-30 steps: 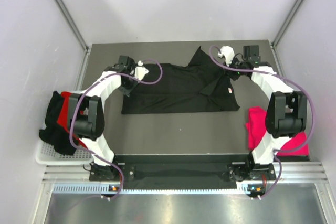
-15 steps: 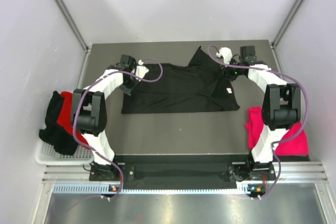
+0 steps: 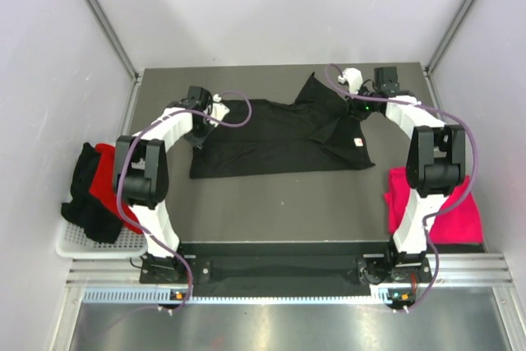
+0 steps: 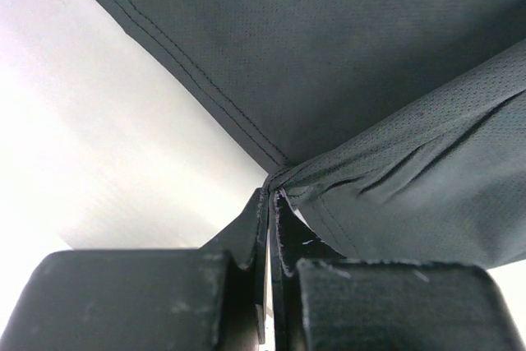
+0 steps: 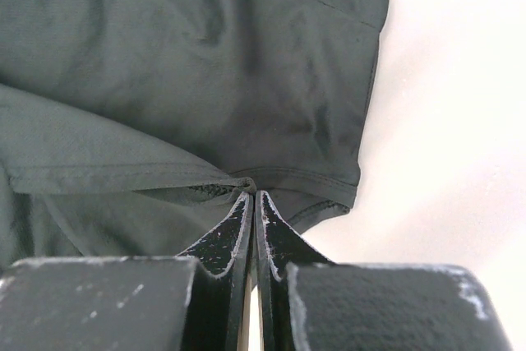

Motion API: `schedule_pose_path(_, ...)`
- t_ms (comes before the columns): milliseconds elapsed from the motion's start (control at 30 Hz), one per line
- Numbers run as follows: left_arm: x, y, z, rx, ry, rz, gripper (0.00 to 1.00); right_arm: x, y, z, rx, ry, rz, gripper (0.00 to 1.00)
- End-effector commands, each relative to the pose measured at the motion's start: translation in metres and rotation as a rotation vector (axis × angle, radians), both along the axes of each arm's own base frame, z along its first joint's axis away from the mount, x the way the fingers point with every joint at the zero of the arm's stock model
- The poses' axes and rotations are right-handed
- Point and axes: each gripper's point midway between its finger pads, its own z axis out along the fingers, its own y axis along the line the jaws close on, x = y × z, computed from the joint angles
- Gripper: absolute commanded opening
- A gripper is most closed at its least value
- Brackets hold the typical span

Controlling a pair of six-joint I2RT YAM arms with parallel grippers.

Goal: Fold and stack the t-shirts
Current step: Fold the tshirt

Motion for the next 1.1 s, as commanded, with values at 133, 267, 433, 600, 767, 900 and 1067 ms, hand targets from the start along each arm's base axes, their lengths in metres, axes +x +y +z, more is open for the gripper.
schedule_pose_path(133, 0.019, 0.008, 0.002, 0.009, -0.054, 0.059, 0.09, 0.021, 0.006, 0.016, 0.028, -0.063, -0.009, 0.0)
schedule_pose_path(267, 0.034, 0.002, 0.016, -0.04, -0.139, 0.103, 0.32, 0.021, 0.007, 0.022, 0.044, -0.088, -0.025, 0.1)
schedule_pose_path(433, 0.055, -0.01, 0.074, -0.16, -0.358, 0.172, 0.41, 0.018, 0.007, 0.06, 0.1, -0.193, -0.077, 0.25)
schedule_pose_path(600, 0.045, -0.015, 0.108, -0.227, -0.449, 0.196, 0.43, -0.007, 0.011, 0.078, 0.123, -0.223, -0.053, 0.34)
schedule_pose_path(767, -0.001, -0.048, 0.08, -0.387, -0.347, 0.096, 0.43, -0.06, 0.039, 0.036, 0.146, -0.013, 0.127, 0.33)
schedule_pose_path(900, -0.024, -0.047, 0.05, -0.39, -0.303, 0.074, 0.33, -0.084, 0.05, 0.007, 0.125, 0.085, 0.198, 0.31)
schedule_pose_path(1067, -0.03, -0.052, 0.032, -0.4, -0.207, 0.075, 0.22, -0.089, 0.065, -0.007, 0.11, 0.137, 0.233, 0.29)
